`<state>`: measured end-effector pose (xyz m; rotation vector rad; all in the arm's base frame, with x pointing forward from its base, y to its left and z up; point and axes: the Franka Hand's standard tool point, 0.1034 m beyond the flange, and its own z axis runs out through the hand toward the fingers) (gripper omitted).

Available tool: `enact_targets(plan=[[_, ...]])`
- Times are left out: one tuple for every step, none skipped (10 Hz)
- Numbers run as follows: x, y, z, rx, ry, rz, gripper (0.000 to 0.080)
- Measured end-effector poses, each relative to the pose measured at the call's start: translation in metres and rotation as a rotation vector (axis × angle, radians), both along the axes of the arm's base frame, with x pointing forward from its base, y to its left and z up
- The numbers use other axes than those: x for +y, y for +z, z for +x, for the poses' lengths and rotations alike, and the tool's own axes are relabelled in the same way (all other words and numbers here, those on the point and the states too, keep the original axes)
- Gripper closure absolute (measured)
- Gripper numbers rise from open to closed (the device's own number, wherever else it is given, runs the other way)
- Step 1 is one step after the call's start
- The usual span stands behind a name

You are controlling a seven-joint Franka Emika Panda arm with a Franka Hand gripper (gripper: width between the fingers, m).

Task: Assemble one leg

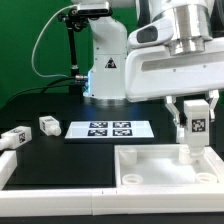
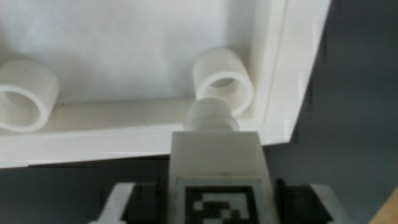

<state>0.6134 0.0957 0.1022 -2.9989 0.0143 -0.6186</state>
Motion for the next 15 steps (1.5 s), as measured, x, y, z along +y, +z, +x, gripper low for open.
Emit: enact_targets(plan=[[0.005,-0.008,0.001,0.007,0.014,-0.009,0.0515],[0.010,-0.013,0.001,0.009,0.027,-0.015,0.0515],[0.010,-0.018,0.001,0.014,0.037,-0.020,0.0515],[0.011,-0.020,0.002,0.015,0.037,-0.019,0.0515],[0.017,-0.021,0.002,0.016,0.034,-0.013,0.0515],[0.019,-0.021,0.003,0.012,0.040,-0.015,0.0515],[0.017,-0.021,0.007,0.007,0.039,-0.016,0.0515],[0.017,-0.022,0.010,-0.004,0.037,-0.016,0.0515],[0.016,-0.022,0.012,-0.018,0.036,-0.017,0.0515],[0.014,-0.023,0.012,-0.021,0.036,-0.019,0.0515],[0.013,-0.024,0.011,-0.018,0.035,-0.019,0.0515],[0.015,-0.028,0.009,-0.012,0.036,-0.019,0.0515],[0.017,-0.030,0.008,-0.009,0.039,-0.020,0.0515],[0.016,-0.030,0.008,-0.008,0.040,-0.020,0.0515],[0.015,-0.032,0.008,-0.006,0.045,-0.024,0.0515]])
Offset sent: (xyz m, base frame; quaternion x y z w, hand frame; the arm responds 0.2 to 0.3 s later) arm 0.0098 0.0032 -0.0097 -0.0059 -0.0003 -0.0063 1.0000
